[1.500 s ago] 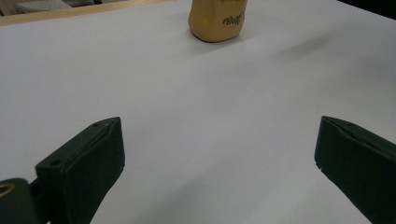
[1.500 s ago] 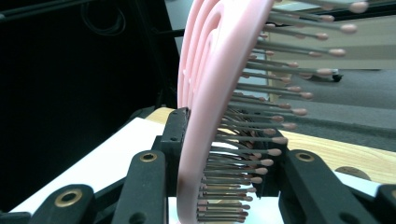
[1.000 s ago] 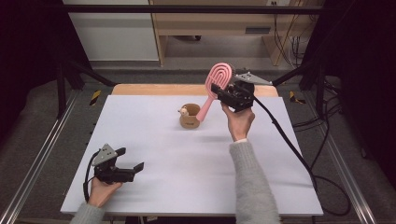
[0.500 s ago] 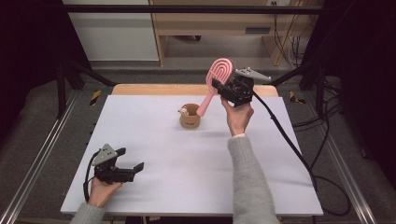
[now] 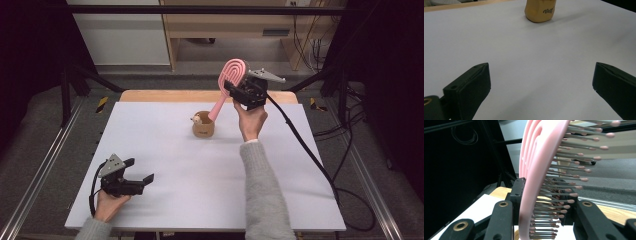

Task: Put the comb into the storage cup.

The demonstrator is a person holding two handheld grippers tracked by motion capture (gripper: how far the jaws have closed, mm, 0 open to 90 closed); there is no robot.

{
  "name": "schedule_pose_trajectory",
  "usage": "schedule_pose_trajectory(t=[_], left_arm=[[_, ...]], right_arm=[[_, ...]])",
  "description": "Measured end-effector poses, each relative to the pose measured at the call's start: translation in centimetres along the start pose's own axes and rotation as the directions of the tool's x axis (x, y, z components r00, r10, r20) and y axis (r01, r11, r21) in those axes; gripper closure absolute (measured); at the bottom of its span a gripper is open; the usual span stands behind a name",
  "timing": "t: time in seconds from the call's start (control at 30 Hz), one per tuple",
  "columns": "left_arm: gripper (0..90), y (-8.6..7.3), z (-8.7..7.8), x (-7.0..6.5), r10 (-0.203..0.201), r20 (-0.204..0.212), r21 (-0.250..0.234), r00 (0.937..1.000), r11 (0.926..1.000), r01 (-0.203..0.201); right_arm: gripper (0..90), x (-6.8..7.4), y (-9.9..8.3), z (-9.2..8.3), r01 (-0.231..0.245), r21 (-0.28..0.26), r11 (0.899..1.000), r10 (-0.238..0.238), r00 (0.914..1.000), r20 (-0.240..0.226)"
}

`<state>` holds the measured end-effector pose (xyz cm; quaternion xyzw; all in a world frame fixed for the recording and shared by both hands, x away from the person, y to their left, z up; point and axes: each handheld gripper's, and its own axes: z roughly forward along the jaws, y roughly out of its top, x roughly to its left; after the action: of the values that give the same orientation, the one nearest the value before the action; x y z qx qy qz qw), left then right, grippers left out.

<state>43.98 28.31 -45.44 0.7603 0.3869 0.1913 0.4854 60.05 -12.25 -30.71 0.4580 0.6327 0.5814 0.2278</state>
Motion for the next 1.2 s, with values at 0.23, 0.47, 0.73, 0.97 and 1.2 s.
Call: schedule_pose_trajectory(t=[0.23, 0.47, 0.73, 0.97, 1.2], left_arm=[[1.5, 0.0, 0.0, 0.0, -0.002, 0.000, -0.001, 1.0000, 1.0000, 0.002], [1.5, 0.0, 0.0, 0.1, -0.004, 0.001, -0.001, 1.0000, 1.0000, 0.004], [1.5, 0.0, 0.0, 0.2, -0.008, 0.002, -0.002, 1.0000, 1.0000, 0.008], [1.5, 0.0, -0.1, 0.2, -0.007, 0.005, -0.003, 1.0000, 1.0000, 0.007], [1.5, 0.0, 0.0, 0.2, -0.005, 0.004, 0.001, 1.0000, 1.0000, 0.005]], right_arm=[[64.0, 0.0, 0.2, 0.5, 0.003, 0.002, 1.000, -0.003, 0.9999, 0.015], [64.0, 0.0, 0.1, 1.3, 0.002, 0.007, 1.000, -0.003, 0.9998, 0.022], [64.0, 0.1, -0.1, 2.4, 0.004, 0.013, 1.000, -0.004, 0.9996, 0.027], [64.0, 0.3, -0.5, 3.2, 0.003, 0.022, 1.000, -0.004, 0.9995, 0.030], [63.9, 0.2, -1.0, 3.9, -0.001, 0.037, 0.999, -0.001, 0.9994, 0.033]])
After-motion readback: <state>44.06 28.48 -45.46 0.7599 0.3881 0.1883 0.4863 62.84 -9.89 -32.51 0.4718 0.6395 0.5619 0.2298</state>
